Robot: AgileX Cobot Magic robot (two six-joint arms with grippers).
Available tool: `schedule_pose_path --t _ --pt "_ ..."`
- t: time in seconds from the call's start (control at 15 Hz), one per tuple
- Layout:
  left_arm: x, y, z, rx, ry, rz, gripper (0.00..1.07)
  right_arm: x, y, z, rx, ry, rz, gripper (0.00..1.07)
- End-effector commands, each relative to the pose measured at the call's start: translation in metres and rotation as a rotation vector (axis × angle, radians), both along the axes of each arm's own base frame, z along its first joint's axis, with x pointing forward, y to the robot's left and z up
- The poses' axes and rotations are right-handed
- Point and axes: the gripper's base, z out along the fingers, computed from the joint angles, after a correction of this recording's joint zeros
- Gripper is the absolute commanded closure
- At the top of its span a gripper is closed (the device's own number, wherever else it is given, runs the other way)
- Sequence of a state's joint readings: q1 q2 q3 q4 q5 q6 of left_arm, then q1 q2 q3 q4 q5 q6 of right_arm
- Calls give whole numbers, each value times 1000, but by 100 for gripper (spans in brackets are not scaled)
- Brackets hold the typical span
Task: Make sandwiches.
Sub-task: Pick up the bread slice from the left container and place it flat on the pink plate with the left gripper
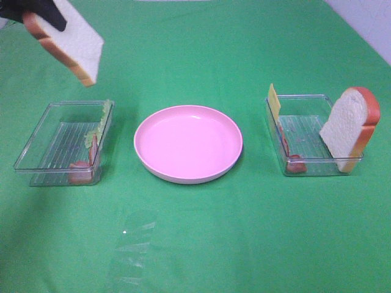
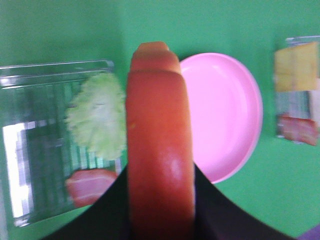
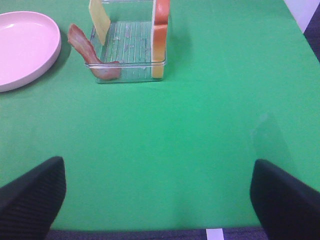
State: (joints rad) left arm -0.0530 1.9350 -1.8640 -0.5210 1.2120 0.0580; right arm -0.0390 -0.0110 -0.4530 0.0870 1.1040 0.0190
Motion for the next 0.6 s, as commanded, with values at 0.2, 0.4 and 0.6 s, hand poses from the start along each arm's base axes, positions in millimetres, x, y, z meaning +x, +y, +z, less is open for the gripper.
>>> schedule_pose_path --t 0.2,0.4,0.6 --pt "12 -69 -31 -233 18 -162 107 -2 0 -1 -8 -22 10 12" --pt "16 -100 -61 -226 62 -197 107 -2 0 -1 -8 -22 10 12" --pt "23 -129 -106 -211 107 -196 107 -2 0 -1 -8 -22 10 12"
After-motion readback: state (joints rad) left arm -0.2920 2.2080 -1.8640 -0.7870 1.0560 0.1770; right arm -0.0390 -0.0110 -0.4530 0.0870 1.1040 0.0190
